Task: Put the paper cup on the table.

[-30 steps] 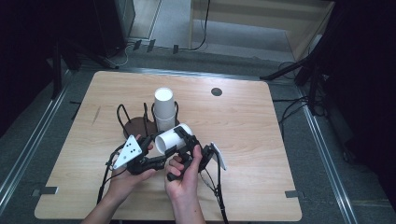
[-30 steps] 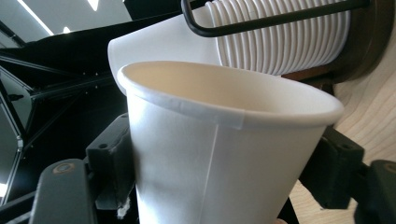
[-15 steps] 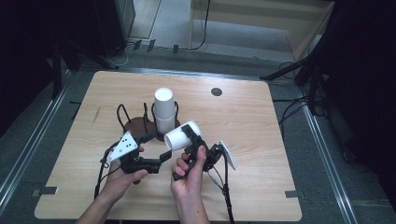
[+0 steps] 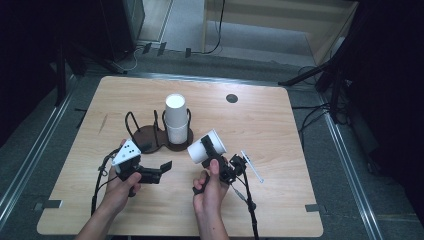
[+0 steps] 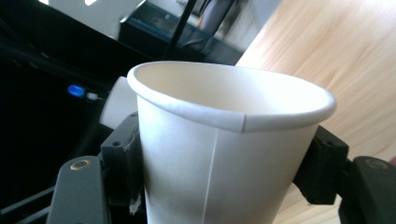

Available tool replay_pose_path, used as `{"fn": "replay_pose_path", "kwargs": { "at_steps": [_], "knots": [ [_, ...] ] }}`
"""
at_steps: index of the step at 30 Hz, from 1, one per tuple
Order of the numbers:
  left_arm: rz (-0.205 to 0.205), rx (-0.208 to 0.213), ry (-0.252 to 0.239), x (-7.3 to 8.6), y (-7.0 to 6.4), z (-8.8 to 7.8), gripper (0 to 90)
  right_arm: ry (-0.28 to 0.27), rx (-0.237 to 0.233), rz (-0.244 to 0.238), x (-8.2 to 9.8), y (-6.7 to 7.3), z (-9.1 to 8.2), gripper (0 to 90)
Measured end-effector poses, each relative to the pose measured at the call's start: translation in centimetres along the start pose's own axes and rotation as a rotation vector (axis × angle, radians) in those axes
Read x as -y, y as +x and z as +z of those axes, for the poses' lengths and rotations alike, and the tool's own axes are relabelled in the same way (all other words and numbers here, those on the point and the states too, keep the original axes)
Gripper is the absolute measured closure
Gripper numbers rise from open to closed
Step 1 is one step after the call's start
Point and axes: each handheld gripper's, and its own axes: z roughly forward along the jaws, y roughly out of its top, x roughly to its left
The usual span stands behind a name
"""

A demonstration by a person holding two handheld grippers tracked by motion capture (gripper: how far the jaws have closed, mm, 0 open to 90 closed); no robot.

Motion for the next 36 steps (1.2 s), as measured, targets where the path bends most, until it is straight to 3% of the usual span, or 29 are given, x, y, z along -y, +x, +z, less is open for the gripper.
{"fn": "replay_pose_path", "kwargs": {
  "at_steps": [3, 8, 12, 17, 23, 26, 36],
  "knots": [
    [-0.003, -0.025, 0.011, 0.4, 0.7, -0.2, 0.0, -0.010, 0.030, -0.082, -0.2, 0.2, -0.2, 30.0],
    [-0.045, -0.069, 0.022, 1.2, 2.4, -0.8, 0.0, -0.050, 0.057, -0.217, -0.4, 0.5, -0.5, 29.9],
    [-0.064, -0.116, 0.025, 1.8, 3.7, -1.5, 0.0, -0.074, 0.136, -0.324, -0.6, 0.5, -0.6, 29.6],
    [-0.063, -0.175, 0.041, 2.4, 5.2, -2.1, 0.0, -0.090, 0.177, -0.445, -1.0, 0.5, -0.6, 29.2],
    [-0.074, -0.230, 0.048, 2.8, 7.0, -3.1, 0.0, -0.091, 0.196, -0.558, -1.0, 0.5, -0.5, 28.3],
    [-0.090, -0.254, 0.050, 3.0, 7.8, -3.5, 0.0, -0.103, 0.232, -0.633, -1.0, 0.5, -0.3, 28.0],
    [-0.136, -0.326, 0.032, 3.7, 10.5, -5.1, 0.0, -0.167, 0.230, -0.755, -2.4, 0.3, 0.4, 27.7]
  ]
}}
